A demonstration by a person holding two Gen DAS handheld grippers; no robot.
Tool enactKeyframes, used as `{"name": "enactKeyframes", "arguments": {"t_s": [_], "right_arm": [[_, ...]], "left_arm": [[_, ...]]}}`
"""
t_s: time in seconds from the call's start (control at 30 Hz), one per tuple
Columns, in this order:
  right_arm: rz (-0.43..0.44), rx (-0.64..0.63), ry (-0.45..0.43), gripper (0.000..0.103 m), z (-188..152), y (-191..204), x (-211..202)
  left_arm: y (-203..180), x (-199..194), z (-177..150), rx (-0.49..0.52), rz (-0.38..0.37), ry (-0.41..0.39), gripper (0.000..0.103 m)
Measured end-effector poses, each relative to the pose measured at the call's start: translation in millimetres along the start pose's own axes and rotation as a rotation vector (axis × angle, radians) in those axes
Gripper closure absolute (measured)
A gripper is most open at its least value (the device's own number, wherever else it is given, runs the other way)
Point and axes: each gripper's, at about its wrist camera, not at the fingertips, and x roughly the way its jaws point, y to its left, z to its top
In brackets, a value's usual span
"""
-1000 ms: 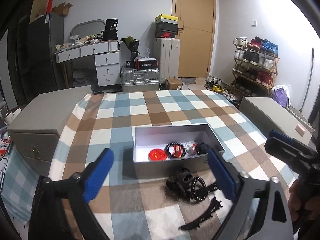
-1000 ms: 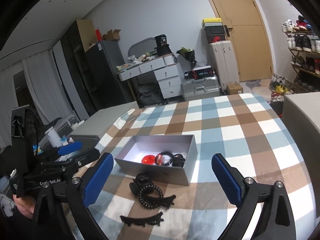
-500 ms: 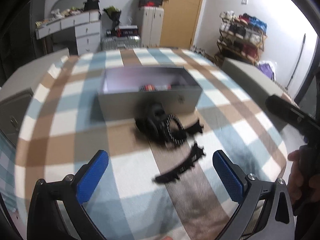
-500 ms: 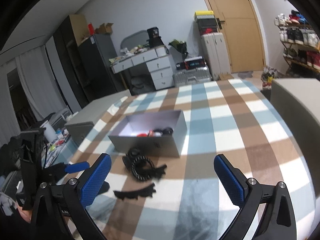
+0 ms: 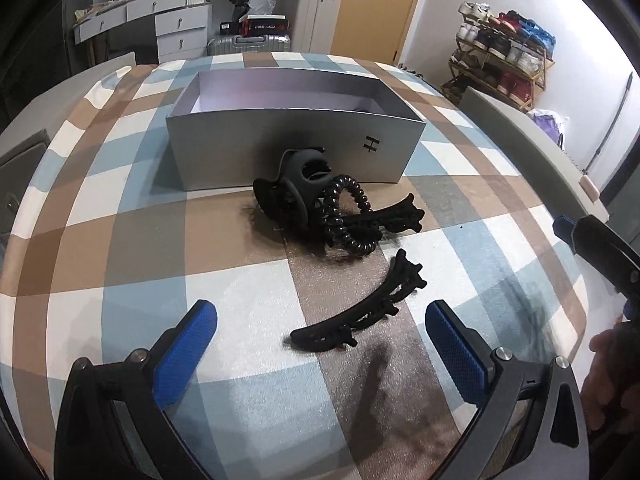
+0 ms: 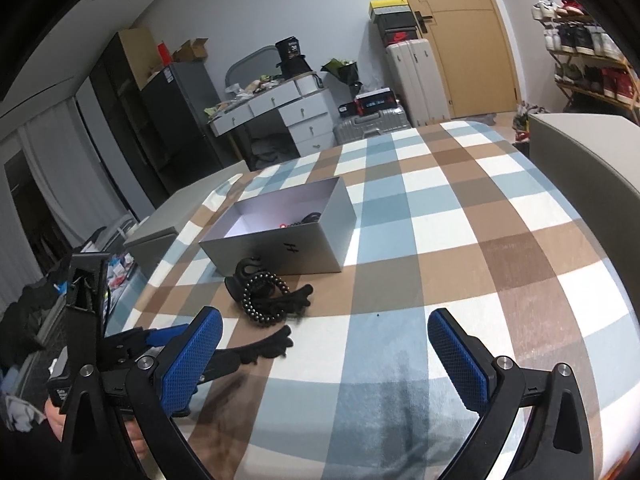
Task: Organize jewelry
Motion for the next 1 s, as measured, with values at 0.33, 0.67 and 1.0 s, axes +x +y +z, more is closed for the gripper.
{"name": "enactKeyframes", "arguments": {"t_s": [0.33,0.67,1.0], "right_arm": [[0.005,0.021,0.008,0.000,-4,-7,4],[0.005,0.043,0.015,0.000,-6,-10,4],[0.005,0.037,0.019,0.000,-7,-8,4]], "left_arm": [[-13,15,0,0.060,0.068,0.043,0.002],[-16,11,1,0.106,0.105,0.016,0.045],[-21,3,0,0.144,0.005,0.019,0.083]]}}
